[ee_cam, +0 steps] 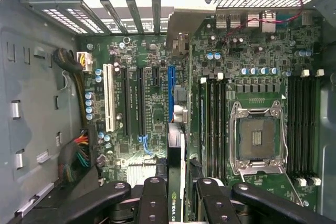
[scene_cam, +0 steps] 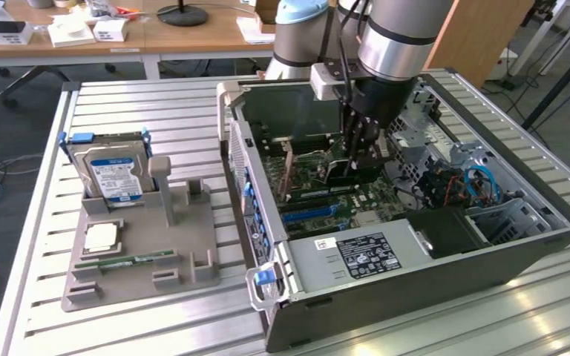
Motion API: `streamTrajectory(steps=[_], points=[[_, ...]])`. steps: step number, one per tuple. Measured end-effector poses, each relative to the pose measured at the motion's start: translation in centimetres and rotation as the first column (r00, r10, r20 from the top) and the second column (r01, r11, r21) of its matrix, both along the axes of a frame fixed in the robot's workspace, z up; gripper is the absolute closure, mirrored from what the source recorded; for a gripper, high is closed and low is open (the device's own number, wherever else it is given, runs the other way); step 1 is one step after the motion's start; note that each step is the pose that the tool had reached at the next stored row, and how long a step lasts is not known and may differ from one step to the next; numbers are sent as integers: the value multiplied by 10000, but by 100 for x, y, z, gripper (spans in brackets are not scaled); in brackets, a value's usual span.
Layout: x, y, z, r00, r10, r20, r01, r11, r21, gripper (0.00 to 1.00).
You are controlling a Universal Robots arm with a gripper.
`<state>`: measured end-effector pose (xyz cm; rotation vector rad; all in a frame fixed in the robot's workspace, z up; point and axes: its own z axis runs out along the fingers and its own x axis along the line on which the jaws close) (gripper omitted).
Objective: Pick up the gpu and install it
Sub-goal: 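Insert the gpu into the slot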
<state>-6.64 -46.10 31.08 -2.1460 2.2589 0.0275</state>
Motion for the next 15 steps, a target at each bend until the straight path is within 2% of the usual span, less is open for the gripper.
streamTrajectory(steps=[9,15], points=[[-4,0,-136,10000,0,0,0,10000,1,74],[-5,0,-142,10000,10,0,-10,10000,-1,74]])
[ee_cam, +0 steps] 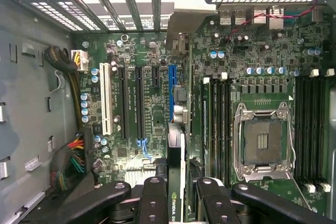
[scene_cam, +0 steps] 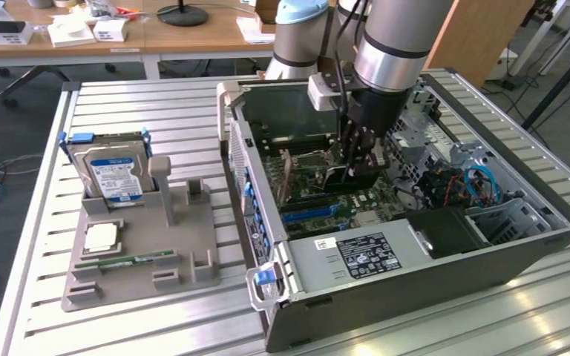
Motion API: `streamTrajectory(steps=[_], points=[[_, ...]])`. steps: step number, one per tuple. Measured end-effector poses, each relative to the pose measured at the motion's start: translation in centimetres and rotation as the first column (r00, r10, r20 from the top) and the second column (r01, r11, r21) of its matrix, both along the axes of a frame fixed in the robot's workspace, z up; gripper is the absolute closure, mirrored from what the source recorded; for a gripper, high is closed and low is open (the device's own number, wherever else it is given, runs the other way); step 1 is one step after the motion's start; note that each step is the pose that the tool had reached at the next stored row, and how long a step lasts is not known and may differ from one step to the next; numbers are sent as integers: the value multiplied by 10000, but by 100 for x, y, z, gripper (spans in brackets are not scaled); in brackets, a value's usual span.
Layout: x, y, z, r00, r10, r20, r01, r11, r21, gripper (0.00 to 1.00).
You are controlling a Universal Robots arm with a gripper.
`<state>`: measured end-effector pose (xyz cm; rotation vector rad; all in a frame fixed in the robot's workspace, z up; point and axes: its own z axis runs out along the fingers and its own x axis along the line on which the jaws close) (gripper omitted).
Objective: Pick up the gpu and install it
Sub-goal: 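Insert the gpu into the slot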
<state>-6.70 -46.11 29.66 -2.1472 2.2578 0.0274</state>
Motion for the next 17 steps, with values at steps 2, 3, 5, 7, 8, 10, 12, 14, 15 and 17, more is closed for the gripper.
streamTrajectory(steps=[2,3,5,7,8,10,12,14,15,17], points=[[-1,0,-2,10000,90,1,-90,10000,1,74],[-2,0,-3,9999,141,0,-141,9999,1,74],[-2,0,-4,9997,253,0,-253,9997,0,74],[-2,0,-4,9995,312,0,-312,9995,0,74],[-4,0,-4,9995,317,1,-317,9995,1,74],[-20,0,-6,9995,324,2,-324,9995,4,74],[-42,0,-4,9995,331,1,-331,9995,1,74],[-48,0,-4,9994,336,0,-336,9994,0,74],[-49,-5,-5,9994,347,0,-347,9994,1,74],[-50,-29,-5,9993,376,0,-376,9993,0,74]])
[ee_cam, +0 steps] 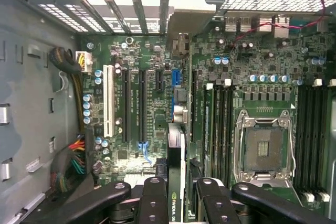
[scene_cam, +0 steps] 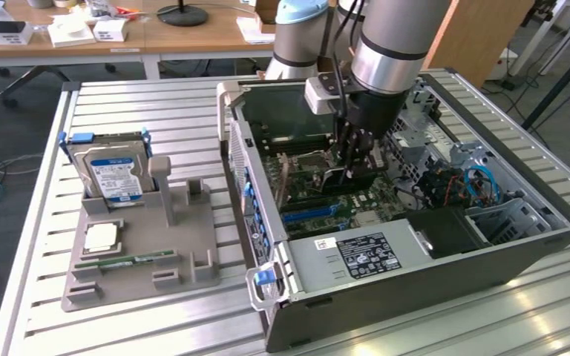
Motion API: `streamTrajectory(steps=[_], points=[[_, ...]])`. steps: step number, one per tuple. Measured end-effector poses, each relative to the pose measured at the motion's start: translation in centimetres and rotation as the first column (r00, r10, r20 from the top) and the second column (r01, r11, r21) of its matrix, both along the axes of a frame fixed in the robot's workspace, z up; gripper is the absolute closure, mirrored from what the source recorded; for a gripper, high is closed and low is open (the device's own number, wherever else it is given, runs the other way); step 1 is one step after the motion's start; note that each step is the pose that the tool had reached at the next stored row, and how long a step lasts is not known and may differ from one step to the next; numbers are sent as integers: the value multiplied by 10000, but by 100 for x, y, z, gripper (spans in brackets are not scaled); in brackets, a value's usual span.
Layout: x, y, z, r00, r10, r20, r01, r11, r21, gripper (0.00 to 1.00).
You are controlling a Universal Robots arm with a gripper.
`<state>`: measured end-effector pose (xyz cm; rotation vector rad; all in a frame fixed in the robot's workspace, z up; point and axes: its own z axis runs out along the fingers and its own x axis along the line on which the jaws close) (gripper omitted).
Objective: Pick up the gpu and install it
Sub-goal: 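Insert the gpu into the slot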
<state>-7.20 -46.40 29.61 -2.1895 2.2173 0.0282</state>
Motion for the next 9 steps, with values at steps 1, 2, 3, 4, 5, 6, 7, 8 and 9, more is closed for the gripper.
streamTrajectory(steps=[1,2,3,4,5,6,7,8,9], points=[[0,-11,0,10000,13,0,-13,10000,0,74],[-1,-15,-1,10000,21,1,-21,10000,1,74],[-1,-15,-1,10000,23,1,-23,10000,1,74],[-4,-15,-1,10000,24,0,-24,10000,0,74],[-12,-15,-4,10000,26,1,-26,10000,2,74],[-24,-15,-5,10000,26,1,-26,10000,1,74],[-36,-16,-6,10000,26,1,-26,10000,1,74],[-45,-15,-6,10000,25,1,-25,10000,1,74],[-53,-15,-7,10000,25,0,-25,10000,0,74]])
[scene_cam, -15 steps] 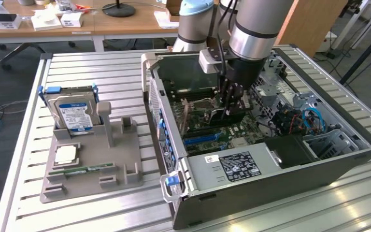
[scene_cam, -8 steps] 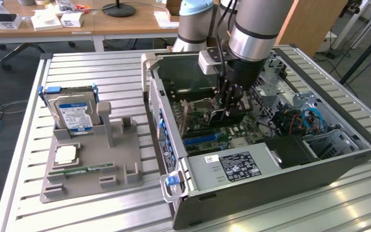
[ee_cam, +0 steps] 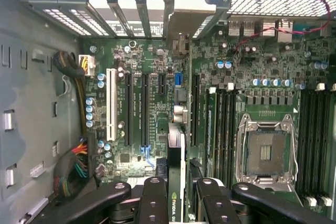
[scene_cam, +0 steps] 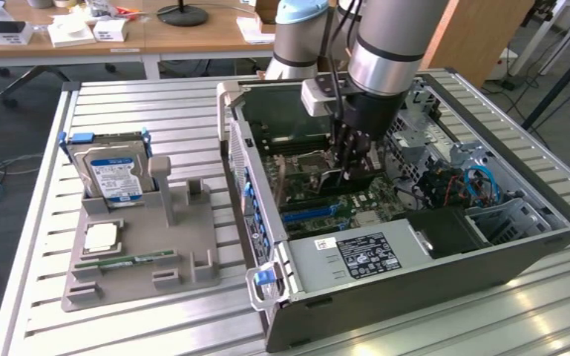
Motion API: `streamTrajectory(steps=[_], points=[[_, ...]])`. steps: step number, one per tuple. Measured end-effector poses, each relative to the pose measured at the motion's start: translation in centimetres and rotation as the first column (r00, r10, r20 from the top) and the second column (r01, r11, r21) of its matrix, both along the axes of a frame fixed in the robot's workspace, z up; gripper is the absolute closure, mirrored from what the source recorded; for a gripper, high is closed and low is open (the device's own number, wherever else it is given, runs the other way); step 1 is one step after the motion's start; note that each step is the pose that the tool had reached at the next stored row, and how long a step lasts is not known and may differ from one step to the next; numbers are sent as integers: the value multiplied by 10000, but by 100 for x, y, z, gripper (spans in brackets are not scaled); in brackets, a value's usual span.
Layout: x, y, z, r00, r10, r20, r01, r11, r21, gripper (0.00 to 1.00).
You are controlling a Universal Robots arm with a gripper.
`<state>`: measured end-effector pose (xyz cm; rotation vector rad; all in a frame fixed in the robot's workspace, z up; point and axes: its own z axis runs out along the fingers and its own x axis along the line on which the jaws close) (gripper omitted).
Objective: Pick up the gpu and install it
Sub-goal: 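Insert the gpu into the slot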
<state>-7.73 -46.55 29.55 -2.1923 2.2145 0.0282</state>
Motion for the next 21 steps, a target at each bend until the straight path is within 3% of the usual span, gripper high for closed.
streamTrajectory(steps=[6,21], points=[[-8,-1,-8,10000,1,1,-1,10000,1,74],[-20,-1,-192,10000,0,0,0,10000,0,74]])
